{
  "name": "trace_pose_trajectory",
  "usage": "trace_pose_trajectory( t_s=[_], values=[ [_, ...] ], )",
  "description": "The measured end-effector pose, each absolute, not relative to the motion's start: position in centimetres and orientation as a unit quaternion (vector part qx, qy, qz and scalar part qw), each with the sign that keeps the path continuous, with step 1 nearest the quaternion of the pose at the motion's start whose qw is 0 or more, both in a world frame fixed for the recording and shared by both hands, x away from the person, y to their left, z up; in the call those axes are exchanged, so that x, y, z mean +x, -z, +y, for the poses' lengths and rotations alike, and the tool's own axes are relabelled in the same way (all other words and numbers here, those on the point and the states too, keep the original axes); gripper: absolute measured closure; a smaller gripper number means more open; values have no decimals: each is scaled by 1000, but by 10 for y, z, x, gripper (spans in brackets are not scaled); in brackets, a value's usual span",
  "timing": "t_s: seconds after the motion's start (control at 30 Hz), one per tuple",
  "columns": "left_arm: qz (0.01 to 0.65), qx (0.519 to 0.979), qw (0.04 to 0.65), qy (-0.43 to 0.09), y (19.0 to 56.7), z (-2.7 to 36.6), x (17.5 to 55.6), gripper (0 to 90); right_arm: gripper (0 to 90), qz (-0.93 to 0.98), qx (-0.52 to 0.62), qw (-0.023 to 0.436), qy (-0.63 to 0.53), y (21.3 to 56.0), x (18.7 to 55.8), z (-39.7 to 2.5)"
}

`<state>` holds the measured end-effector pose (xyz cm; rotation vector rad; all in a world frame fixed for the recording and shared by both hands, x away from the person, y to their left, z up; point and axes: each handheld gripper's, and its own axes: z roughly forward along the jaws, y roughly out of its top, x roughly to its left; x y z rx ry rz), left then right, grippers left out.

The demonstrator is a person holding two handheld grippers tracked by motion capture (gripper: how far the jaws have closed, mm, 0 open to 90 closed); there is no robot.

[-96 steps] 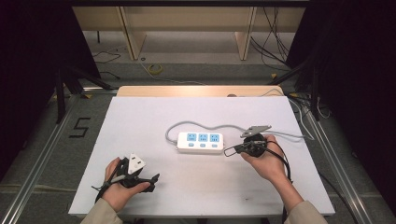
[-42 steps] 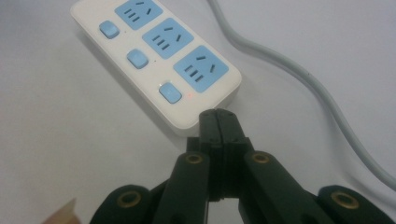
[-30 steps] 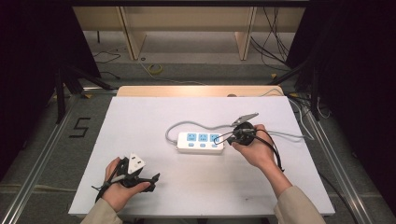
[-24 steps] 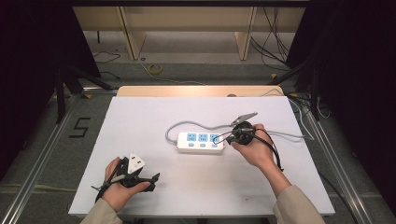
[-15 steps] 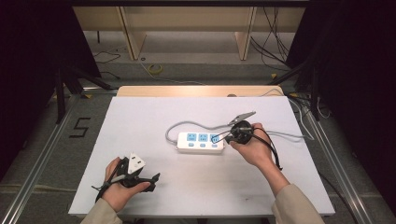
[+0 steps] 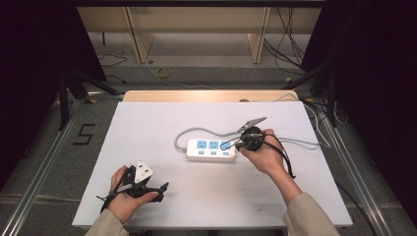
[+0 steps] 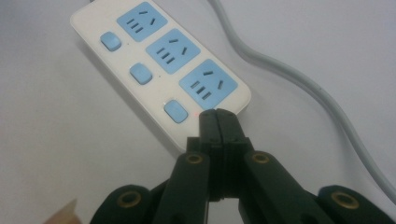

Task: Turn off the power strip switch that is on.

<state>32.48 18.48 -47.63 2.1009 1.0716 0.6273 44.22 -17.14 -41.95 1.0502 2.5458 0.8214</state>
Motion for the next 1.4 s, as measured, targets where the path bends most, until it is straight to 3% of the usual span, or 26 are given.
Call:
trace_pose_trajectory(
  t_s=[1.4],
  values=[
    [413, 808, 344, -242, 476, 185, 325, 70, 900, 884, 360, 131, -267, 420, 453, -154]
  ],
)
